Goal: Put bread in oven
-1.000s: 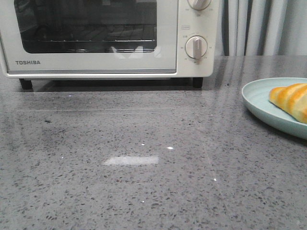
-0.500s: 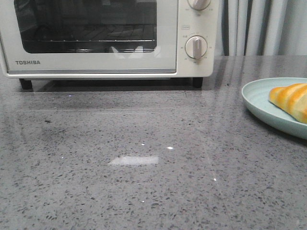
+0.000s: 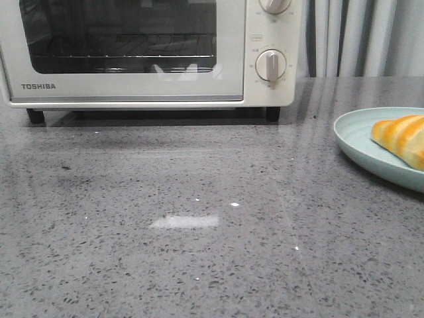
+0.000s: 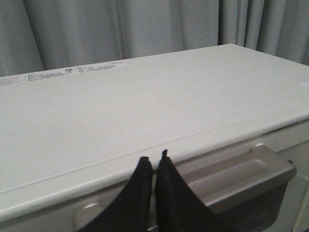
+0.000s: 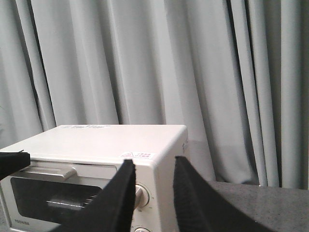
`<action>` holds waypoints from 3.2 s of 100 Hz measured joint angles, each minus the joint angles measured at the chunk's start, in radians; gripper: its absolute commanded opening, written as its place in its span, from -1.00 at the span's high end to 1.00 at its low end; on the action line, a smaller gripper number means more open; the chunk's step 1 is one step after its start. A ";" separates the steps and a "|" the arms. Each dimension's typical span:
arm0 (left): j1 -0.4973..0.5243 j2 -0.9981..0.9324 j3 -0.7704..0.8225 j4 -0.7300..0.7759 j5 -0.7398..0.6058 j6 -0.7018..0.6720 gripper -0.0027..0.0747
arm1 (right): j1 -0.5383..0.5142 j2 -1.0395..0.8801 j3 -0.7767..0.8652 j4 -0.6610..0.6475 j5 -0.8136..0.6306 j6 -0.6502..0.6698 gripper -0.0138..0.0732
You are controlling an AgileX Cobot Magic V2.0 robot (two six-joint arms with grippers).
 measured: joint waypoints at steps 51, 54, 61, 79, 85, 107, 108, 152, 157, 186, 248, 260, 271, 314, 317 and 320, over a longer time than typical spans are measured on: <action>0.000 0.002 -0.013 0.025 0.082 0.000 0.98 | 0.000 0.000 0.000 0.000 -0.002 0.002 0.28; 0.000 0.002 -0.013 0.025 0.087 0.000 0.98 | 0.000 0.000 0.000 0.000 -0.002 0.002 0.28; 0.000 0.000 -0.013 0.027 0.098 0.000 0.98 | 0.000 0.000 0.000 0.000 -0.002 0.002 0.28; -0.002 -0.020 0.020 0.027 0.091 0.000 0.98 | 0.000 0.000 0.000 0.000 -0.002 0.002 0.28; -0.010 -0.028 0.037 0.029 0.085 0.000 0.98 | 0.000 0.000 0.000 0.000 -0.002 0.002 0.28; -0.054 -0.109 0.131 0.031 0.070 0.002 0.98 | 0.000 0.000 0.000 0.000 -0.002 0.002 0.28; -0.057 -0.112 0.135 0.031 0.070 0.002 0.98 | 0.000 0.000 0.000 0.000 -0.002 0.002 0.28; -0.151 -0.475 0.545 -0.062 0.214 -0.002 0.98 | 0.000 0.000 0.000 0.000 -0.005 0.003 0.28; -0.186 -0.554 0.574 -0.076 0.228 -0.004 0.98 | 0.000 0.000 0.000 0.000 -0.005 0.003 0.28; -0.277 -0.900 0.528 -0.072 0.246 -0.003 0.98 | 0.035 0.000 0.000 -0.007 0.030 0.003 0.28; -0.277 -0.918 0.345 -0.018 0.358 0.001 0.98 | 0.039 0.175 -0.001 -0.092 0.253 0.003 -0.23; -0.277 -0.918 0.345 -0.018 0.358 0.001 0.98 | 0.039 0.218 -0.001 -0.119 0.255 0.003 -0.38; -0.277 -0.918 0.345 -0.018 0.358 0.001 0.98 | 0.039 0.259 -0.001 -0.153 0.259 0.003 -0.62; -0.277 -0.918 0.345 -0.005 0.356 0.001 0.98 | -0.005 0.396 -0.001 -0.286 0.345 0.003 -0.66; -0.277 -0.918 0.345 -0.005 0.356 0.001 0.98 | -0.005 0.403 -0.001 -0.286 0.357 0.003 -0.66; -0.277 -0.918 0.345 -0.005 0.355 0.001 0.98 | -0.005 0.408 -0.001 -0.281 0.367 0.003 -0.66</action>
